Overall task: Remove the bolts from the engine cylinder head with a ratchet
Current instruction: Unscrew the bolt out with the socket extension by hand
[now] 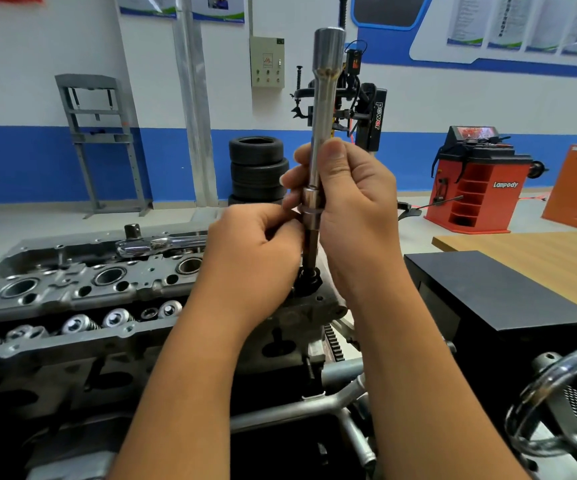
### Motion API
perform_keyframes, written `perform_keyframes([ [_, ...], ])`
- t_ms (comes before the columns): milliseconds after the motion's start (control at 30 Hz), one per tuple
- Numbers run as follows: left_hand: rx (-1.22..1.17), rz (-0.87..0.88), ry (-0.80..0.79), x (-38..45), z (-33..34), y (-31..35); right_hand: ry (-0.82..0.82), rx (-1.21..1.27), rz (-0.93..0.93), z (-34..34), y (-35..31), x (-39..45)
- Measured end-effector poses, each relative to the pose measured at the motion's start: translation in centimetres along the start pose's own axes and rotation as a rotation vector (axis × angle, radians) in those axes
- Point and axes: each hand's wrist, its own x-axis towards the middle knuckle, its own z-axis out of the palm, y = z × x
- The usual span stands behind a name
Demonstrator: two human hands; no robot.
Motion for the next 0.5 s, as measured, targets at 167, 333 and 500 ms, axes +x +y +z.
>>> perform_keyframes([
  [167,0.010,0.065,-0.084,-0.3,1.0,0.2,-0.013,0.006,0.001,-0.6,-0.3,0.2],
  [333,0.022,0.059,0.086,-0.6,2.1,0.5,0.058,-0.028,-0.035,-0.7,-0.5,0.1],
  [500,0.004,0.059,0.033,-0.6,1.9,0.5,0.032,-0.062,-0.031,-0.7,-0.4,0.2],
])
